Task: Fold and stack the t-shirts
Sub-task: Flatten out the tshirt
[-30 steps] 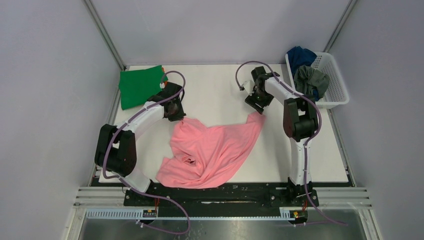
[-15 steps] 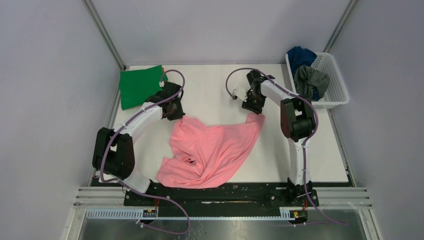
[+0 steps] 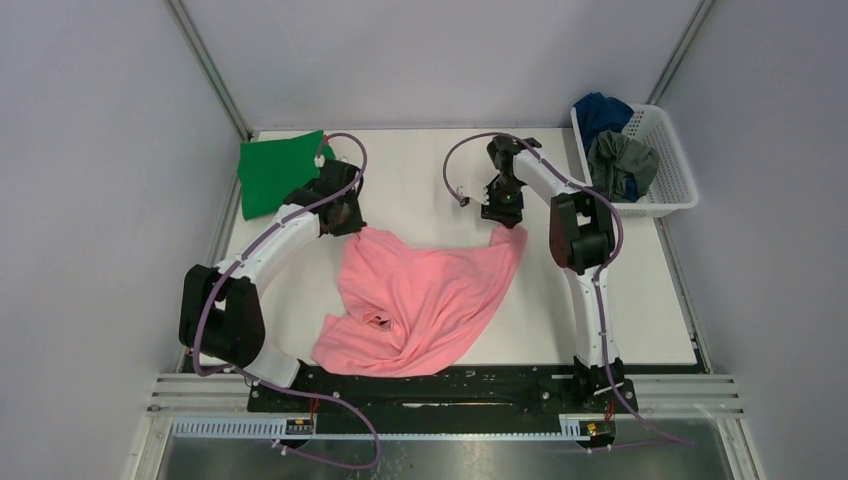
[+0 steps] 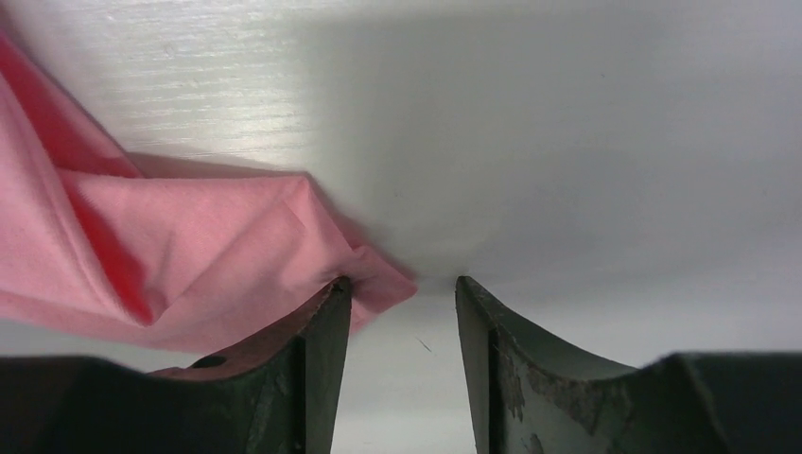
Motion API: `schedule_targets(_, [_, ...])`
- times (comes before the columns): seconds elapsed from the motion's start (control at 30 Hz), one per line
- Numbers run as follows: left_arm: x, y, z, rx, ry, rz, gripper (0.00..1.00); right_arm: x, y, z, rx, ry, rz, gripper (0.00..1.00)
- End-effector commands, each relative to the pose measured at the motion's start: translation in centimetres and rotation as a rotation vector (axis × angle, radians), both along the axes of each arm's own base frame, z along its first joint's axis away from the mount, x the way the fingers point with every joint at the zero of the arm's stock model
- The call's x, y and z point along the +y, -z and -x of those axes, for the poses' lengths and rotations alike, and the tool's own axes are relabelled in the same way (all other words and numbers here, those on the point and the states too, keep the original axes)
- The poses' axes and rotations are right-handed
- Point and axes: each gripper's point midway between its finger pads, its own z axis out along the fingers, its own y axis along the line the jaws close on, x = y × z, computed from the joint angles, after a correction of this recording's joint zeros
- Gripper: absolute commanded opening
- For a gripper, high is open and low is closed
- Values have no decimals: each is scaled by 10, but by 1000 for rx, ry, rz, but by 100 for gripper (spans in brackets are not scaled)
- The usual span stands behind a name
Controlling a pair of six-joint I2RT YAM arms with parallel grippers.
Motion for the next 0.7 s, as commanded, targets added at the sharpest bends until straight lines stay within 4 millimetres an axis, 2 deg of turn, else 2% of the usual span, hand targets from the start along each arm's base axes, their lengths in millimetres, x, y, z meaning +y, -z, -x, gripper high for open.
schedule_targets(0.0, [6, -47, -18, -128, -18, -14, 0, 8, 0, 25, 191, -130, -7, 49])
schedule_targets(0.13, [8, -62, -22, -164, -31, -19, 0, 9, -3, 23, 217, -152, -4, 39])
schedule_targets(0.17, [9, -65, -23, -173, -38, -24, 0, 9, -3, 23, 217, -165, -6, 32])
schedule_targets(0.27, [11, -78, -26, -204, -47, -23, 0, 9, -4, 24, 221, -182, -10, 1])
schedule_targets(0.4, [11, -89, -26, -235, -53, -13, 0, 9, -4, 25, 219, -197, -8, 0])
schedule_targets(0.47, [12, -95, -24, -252, -56, -8, 0, 9, -12, 24, 194, -197, -5, 0])
schedule_targets(0.53, [14, -104, -21, -279, -65, -2, 0, 6, -28, 12, 82, -153, 10, 0])
schedule_targets(0.57, [16, -110, -19, -297, -69, 5, 0, 2, -32, 12, 28, -117, 18, 0])
schedule_targets(0.6, [16, -115, -17, -313, -74, 13, 0, 5, -51, -3, -89, -98, 2, 0])
schedule_targets(0.63, [16, -121, -15, -331, -79, 27, 0, 3, -60, 1, -147, -59, -17, 0])
schedule_targets(0.67, [16, -126, -12, -348, -80, 42, 0, 5, -76, -1, -228, -24, -54, 0])
